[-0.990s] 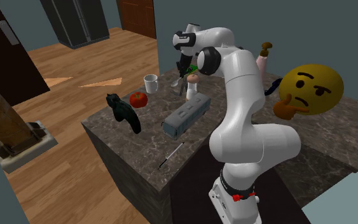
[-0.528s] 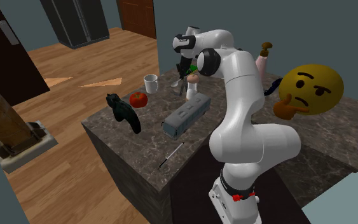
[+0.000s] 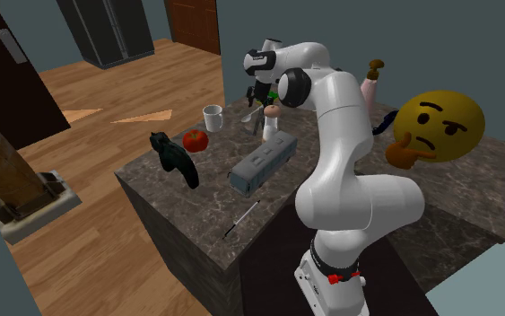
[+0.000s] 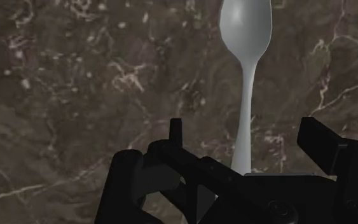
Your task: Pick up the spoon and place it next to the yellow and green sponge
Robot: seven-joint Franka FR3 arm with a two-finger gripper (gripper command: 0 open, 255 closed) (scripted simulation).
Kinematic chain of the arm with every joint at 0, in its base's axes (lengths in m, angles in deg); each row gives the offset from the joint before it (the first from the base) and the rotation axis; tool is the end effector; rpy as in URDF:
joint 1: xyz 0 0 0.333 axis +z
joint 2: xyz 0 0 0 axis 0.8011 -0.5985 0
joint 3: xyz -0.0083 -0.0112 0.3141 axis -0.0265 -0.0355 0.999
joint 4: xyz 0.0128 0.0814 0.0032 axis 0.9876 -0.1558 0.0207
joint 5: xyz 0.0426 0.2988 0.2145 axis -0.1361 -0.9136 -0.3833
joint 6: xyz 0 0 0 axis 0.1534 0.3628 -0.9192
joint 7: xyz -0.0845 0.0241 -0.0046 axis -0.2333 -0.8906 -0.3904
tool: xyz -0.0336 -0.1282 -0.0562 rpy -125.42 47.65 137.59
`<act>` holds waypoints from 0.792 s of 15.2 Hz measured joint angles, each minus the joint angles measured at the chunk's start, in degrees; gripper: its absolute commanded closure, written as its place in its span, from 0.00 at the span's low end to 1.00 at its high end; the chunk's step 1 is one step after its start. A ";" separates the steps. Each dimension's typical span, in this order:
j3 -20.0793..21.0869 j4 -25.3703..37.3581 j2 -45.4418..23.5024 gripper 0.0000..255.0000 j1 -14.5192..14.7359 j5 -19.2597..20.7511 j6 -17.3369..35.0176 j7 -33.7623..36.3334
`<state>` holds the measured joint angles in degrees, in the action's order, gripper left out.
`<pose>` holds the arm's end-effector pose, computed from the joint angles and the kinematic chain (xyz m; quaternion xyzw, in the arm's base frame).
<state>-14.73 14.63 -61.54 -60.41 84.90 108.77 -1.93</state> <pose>0.7658 0.0189 0.2203 -0.9051 0.4123 0.0334 0.0984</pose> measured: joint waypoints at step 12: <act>0.17 2.19 2.89 0.00 -0.68 -0.20 -5.14 -0.03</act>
